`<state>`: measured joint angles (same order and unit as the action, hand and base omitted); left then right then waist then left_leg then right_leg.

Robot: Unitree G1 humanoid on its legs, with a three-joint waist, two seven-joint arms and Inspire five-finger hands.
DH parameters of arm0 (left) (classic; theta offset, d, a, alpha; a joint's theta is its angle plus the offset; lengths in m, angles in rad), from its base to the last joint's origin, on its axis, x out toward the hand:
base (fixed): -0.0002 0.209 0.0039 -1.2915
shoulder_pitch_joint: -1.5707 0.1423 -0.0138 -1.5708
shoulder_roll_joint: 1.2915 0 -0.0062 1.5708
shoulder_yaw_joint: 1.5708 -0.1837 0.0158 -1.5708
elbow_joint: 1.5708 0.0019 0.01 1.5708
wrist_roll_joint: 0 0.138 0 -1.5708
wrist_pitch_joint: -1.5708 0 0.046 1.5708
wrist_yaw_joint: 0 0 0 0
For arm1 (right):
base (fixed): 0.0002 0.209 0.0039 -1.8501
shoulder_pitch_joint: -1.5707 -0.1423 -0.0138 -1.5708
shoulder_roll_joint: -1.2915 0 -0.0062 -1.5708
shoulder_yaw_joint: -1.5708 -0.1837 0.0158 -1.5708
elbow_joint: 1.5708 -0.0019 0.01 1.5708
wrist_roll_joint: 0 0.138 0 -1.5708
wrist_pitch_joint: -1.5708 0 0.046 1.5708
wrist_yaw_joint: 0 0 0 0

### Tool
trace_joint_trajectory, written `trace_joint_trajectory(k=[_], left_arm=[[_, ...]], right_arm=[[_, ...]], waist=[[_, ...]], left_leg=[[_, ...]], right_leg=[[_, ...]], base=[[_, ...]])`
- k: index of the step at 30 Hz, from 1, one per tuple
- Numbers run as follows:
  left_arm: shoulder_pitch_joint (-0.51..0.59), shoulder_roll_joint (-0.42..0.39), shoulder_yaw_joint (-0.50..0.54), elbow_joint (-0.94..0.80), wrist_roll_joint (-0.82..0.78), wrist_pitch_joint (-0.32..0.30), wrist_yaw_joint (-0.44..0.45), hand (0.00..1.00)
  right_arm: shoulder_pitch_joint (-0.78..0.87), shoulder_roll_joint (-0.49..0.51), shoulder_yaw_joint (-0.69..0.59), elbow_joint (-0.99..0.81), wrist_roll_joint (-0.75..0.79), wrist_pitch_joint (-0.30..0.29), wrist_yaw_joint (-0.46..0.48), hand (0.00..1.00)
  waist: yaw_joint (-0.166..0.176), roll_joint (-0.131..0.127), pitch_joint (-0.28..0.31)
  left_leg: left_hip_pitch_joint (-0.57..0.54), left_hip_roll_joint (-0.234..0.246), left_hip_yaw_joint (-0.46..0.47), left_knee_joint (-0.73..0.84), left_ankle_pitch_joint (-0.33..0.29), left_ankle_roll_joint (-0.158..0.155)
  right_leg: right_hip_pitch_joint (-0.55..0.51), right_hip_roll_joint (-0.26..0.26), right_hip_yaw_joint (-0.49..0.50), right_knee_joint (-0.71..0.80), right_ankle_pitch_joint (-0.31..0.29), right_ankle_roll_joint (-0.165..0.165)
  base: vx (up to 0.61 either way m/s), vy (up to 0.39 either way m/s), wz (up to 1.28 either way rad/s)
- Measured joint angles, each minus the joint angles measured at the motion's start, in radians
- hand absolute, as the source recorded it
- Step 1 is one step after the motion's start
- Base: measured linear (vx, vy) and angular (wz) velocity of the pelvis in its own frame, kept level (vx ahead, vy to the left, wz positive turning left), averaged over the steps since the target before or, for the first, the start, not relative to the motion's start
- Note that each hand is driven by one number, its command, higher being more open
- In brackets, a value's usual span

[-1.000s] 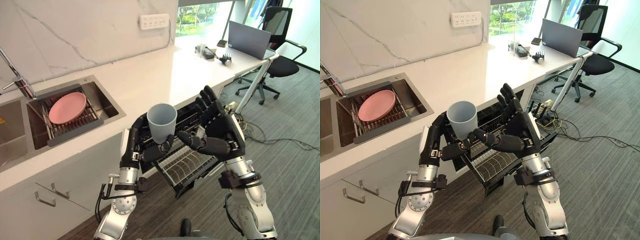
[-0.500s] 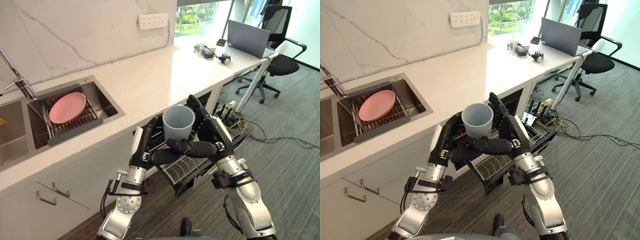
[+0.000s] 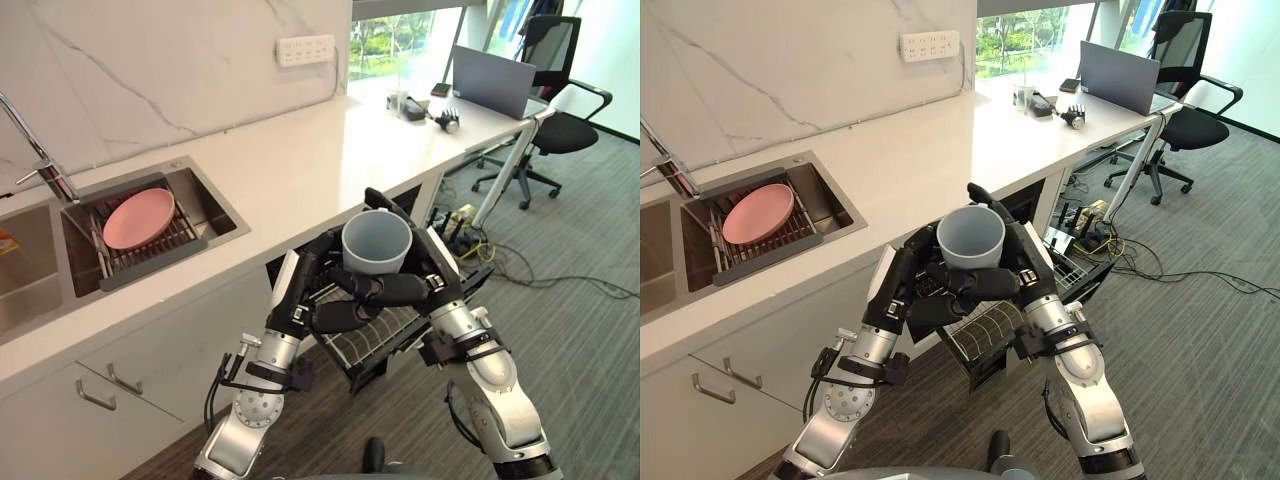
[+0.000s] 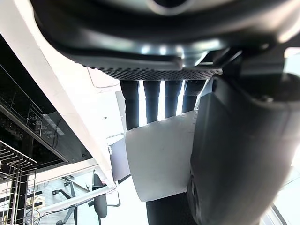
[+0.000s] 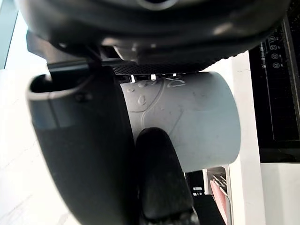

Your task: Walk over to the sink, pick up the cup, carry it to the dishwasher, place the cup inside the dishwasher, then close the dishwasher door

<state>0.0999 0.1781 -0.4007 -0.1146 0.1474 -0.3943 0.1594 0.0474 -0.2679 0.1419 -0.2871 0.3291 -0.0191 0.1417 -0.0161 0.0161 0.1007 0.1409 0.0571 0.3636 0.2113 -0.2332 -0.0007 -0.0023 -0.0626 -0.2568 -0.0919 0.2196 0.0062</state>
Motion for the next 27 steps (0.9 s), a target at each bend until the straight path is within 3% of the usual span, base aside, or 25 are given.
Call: trace_joint_trajectory(k=[8,9,12,16,20,27], left_arm=[[0.000,0.004,-0.014,-0.009,-0.020,0.000,0.021,0.00],[-0.001,0.003,-0.017,-0.011,-0.020,0.000,0.029,1.00],[-0.003,-0.001,-0.022,-0.016,-0.021,0.000,0.040,1.00],[-0.002,-0.009,-0.056,-0.035,-0.017,0.001,0.057,1.00],[0.002,-0.028,-0.074,-0.053,-0.019,-0.016,0.067,1.00],[0.067,-0.064,0.027,-0.047,-0.082,-0.024,0.116,1.00]], right_arm=[[-0.021,-0.017,0.002,0.007,-0.018,-0.009,-0.041,0.00],[-0.023,-0.016,0.002,0.007,-0.018,-0.015,-0.046,0.00],[-0.025,-0.002,0.008,0.007,-0.017,-0.029,-0.064,0.00],[-0.024,0.091,0.024,0.008,0.008,-0.042,-0.134,0.00],[-0.021,0.171,-0.005,0.048,0.141,-0.064,-0.186,0.00],[0.043,0.232,-0.109,0.116,0.334,-0.131,-0.220,0.00]], waist=[[0.000,-0.001,-0.008],[0.000,-0.001,-0.010],[0.000,-0.001,-0.010],[0.000,-0.002,-0.010],[0.002,-0.003,-0.011],[0.003,-0.003,-0.011]], left_leg=[[-0.019,0.003,-0.002,0.016,0.000,0.000],[-0.025,0.003,-0.002,0.018,0.000,0.000],[-0.028,0.004,-0.006,0.022,0.000,0.000],[-0.028,0.004,-0.006,0.022,0.000,0.000],[-0.027,0.003,-0.007,0.021,0.000,0.000],[-0.027,0.003,-0.012,0.014,0.000,0.000]], right_leg=[[-0.011,-0.006,-0.001,0.000,0.001,-0.001],[-0.015,-0.006,-0.002,0.000,0.003,-0.001],[-0.015,-0.006,-0.005,0.000,0.004,-0.003],[-0.014,-0.006,-0.006,0.000,0.004,-0.003],[-0.014,-0.007,-0.007,0.000,0.003,0.000],[-0.014,-0.007,-0.013,0.000,0.003,-0.001]], base=[[0.00,0.000,0.00],[0.00,0.000,0.00],[0.01,0.011,0.02],[0.00,0.000,0.00],[0.00,0.000,0.00],[0.01,0.009,0.01]])
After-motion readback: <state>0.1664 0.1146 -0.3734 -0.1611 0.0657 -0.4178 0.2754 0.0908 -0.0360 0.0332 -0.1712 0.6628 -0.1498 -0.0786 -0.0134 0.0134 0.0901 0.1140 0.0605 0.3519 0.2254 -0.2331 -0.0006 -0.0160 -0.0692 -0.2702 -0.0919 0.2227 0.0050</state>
